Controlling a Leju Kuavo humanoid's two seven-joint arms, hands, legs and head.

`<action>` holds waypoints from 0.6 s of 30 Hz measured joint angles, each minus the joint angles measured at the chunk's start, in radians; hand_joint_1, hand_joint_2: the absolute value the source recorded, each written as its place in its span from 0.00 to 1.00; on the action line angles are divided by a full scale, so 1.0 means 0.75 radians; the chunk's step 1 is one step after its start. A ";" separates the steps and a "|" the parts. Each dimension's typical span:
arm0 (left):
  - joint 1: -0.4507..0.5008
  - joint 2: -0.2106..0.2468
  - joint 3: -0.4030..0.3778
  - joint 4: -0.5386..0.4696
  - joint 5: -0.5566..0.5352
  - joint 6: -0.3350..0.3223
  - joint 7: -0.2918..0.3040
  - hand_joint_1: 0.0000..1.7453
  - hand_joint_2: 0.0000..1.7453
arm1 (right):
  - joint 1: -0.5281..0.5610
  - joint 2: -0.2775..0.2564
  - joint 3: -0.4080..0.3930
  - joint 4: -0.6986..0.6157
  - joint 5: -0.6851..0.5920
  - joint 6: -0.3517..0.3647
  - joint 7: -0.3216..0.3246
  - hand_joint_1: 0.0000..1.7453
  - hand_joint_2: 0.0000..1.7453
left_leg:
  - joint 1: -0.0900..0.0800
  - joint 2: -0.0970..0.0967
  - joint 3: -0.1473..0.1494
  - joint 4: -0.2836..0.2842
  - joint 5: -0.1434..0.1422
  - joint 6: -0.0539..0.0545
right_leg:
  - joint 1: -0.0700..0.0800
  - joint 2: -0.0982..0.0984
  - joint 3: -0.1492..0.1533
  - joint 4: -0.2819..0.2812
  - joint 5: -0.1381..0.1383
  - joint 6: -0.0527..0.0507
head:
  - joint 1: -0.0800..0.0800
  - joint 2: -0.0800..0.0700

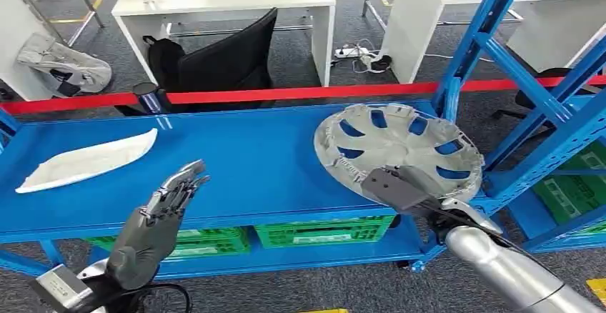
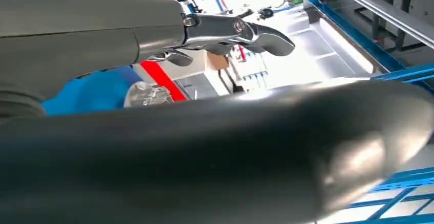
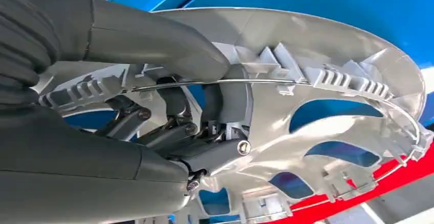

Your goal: Take the parts from the cabinet and place them on the table.

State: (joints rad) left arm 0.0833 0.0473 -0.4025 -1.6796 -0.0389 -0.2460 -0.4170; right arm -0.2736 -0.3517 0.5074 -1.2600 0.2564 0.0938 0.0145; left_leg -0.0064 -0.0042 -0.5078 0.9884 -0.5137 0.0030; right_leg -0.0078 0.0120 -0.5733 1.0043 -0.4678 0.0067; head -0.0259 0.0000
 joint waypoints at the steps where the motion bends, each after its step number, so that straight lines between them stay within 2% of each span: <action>1: 0.000 -0.001 0.000 0.000 0.000 0.000 0.000 0.00 0.00 | -0.001 0.002 -0.001 -0.001 0.002 0.000 0.000 1.00 1.00 | 0.000 0.000 0.000 0.000 0.000 0.000 | 0.000 0.000 0.000 0.000 0.000 0.000 | 0.000 0.000; 10: -0.001 -0.001 -0.001 0.020 0.009 -0.002 -0.024 0.00 0.00 | -0.057 0.009 0.017 -0.001 0.063 0.000 0.004 1.00 1.00 | 0.000 0.000 -0.001 0.000 0.000 0.000 | 0.000 0.000 0.000 0.000 0.000 0.000 | 0.000 0.000; 18: -0.015 -0.003 -0.003 0.045 0.022 -0.002 -0.038 0.00 0.00 | -0.241 0.029 0.031 -0.001 0.065 0.009 0.024 1.00 1.00 | 0.000 0.000 0.000 0.000 0.001 0.000 | 0.000 0.000 0.000 0.000 0.000 0.000 | 0.000 0.000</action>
State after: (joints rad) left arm 0.0723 0.0454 -0.4044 -1.6461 -0.0221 -0.2472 -0.4456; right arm -0.4543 -0.3303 0.5303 -1.2604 0.3048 0.1003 0.0328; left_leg -0.0064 -0.0038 -0.5074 0.9884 -0.5133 0.0030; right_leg -0.0079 0.0122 -0.5735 1.0045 -0.4676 0.0067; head -0.0259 0.0000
